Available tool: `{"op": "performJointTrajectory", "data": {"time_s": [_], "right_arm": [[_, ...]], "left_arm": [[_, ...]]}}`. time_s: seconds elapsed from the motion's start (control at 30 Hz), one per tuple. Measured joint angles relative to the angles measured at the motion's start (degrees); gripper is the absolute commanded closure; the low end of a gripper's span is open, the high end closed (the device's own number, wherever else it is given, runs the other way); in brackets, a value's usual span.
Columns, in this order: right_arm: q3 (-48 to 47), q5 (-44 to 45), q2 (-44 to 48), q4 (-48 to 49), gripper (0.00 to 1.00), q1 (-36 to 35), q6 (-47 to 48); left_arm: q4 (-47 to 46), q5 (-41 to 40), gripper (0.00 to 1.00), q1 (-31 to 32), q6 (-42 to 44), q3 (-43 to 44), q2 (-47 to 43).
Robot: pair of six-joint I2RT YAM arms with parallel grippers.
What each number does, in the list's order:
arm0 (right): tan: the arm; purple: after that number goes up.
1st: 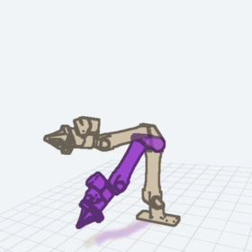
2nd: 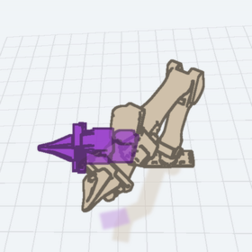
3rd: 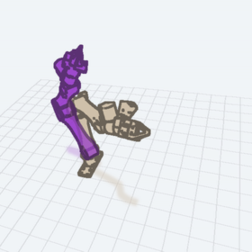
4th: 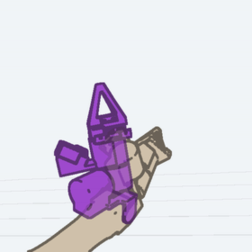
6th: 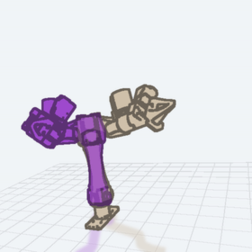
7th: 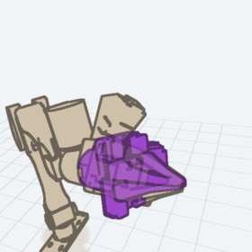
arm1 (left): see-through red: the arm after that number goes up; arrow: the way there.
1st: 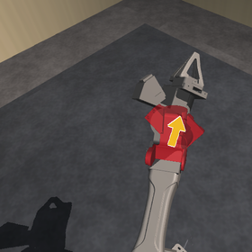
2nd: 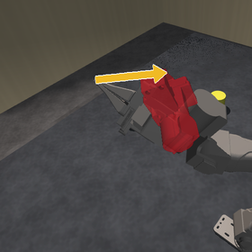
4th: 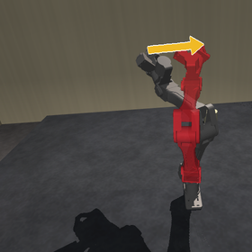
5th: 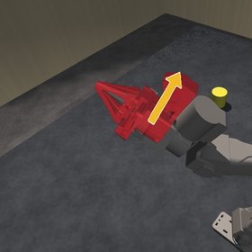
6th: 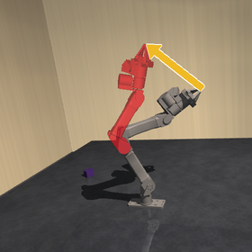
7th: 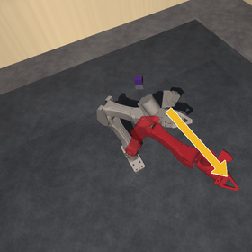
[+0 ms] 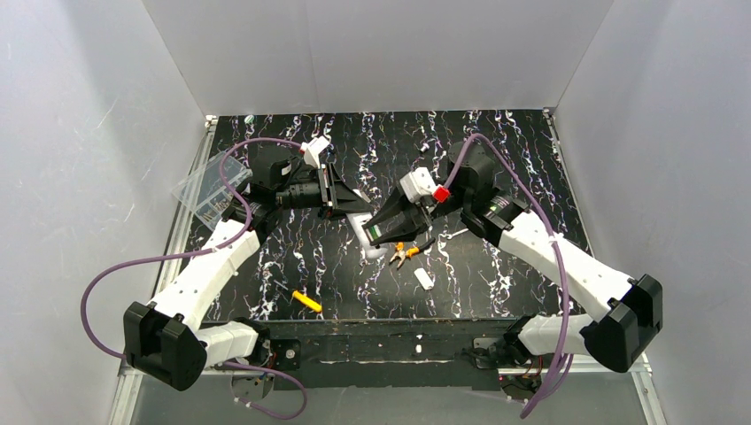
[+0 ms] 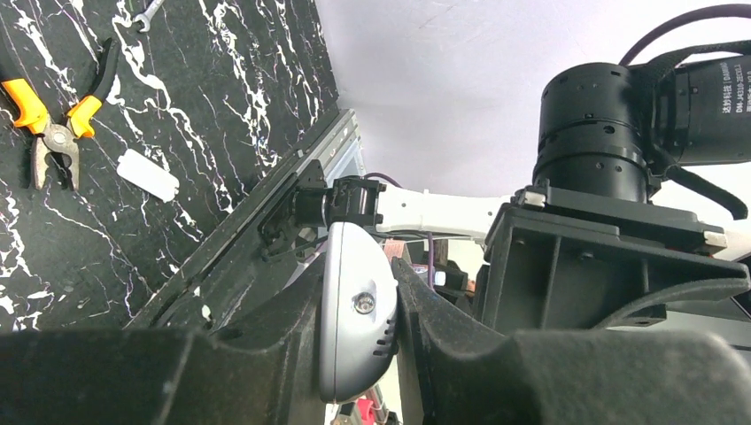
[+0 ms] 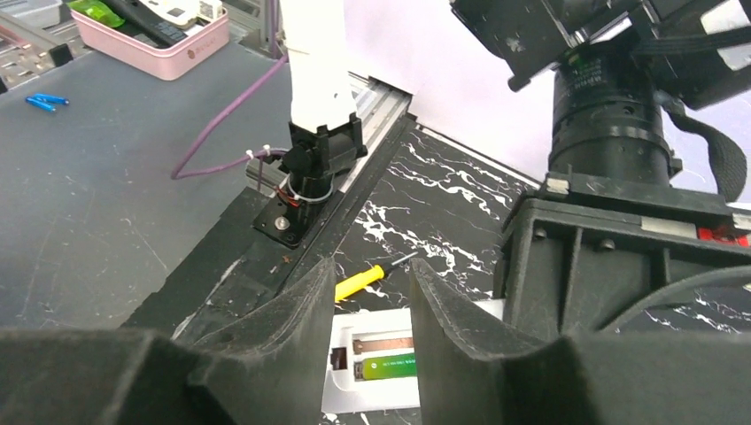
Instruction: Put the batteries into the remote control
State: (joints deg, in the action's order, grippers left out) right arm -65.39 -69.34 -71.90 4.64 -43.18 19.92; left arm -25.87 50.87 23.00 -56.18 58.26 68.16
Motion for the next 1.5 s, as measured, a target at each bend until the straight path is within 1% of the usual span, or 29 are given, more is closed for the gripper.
{"op": "performJointTrajectory", "data": {"time_s": [0.1, 0.37, 0.53, 0.77, 0.9, 1.07, 1.27, 1.37, 1.5], "right_arm": [[-0.09, 0.5, -0.83, -0.07, 0.54, 0.57, 0.02], [-0.09, 0.57, -4.02, -0.17, 0.55, 2.64, 0.0], [-0.09, 0.42, -4.5, 0.68, 0.58, 4.35, -0.33], [-0.09, 0.11, -4.61, 1.95, 0.6, 3.19, -0.57], [-0.09, -0.04, -4.61, 1.95, 0.63, 3.19, -0.66], [-0.07, -0.09, -4.7, 1.95, 0.63, 3.19, -0.66], [0.35, -0.02, -4.92, 1.88, 0.6, 3.19, -0.42], [0.46, 0.17, -5.25, 1.86, 0.6, 3.19, -0.15], [0.66, 0.28, -5.33, 1.88, 0.66, 3.19, 0.28]], "left_arm": [[0.0, 0.17, 1.0, 0.0, 0.0, 0.0, 0.0], [0.04, 0.33, 1.0, 0.0, 0.04, 0.0, 0.0], [0.07, 0.61, 1.0, 0.0, 0.04, 0.0, 0.0], [0.04, 0.66, 1.0, 0.0, 0.04, 0.0, 0.0], [0.04, 0.66, 1.0, 0.0, 0.04, 0.0, 0.0], [0.04, 0.66, 1.0, 0.0, 0.07, 0.0, 0.0], [0.04, 0.68, 1.0, 0.0, 0.07, 0.0, 0.0], [0.04, 0.7, 1.0, 0.0, 0.13, 0.0, 0.0], [0.09, 0.68, 1.0, 0.0, 0.26, 0.0, 0.0]]}}
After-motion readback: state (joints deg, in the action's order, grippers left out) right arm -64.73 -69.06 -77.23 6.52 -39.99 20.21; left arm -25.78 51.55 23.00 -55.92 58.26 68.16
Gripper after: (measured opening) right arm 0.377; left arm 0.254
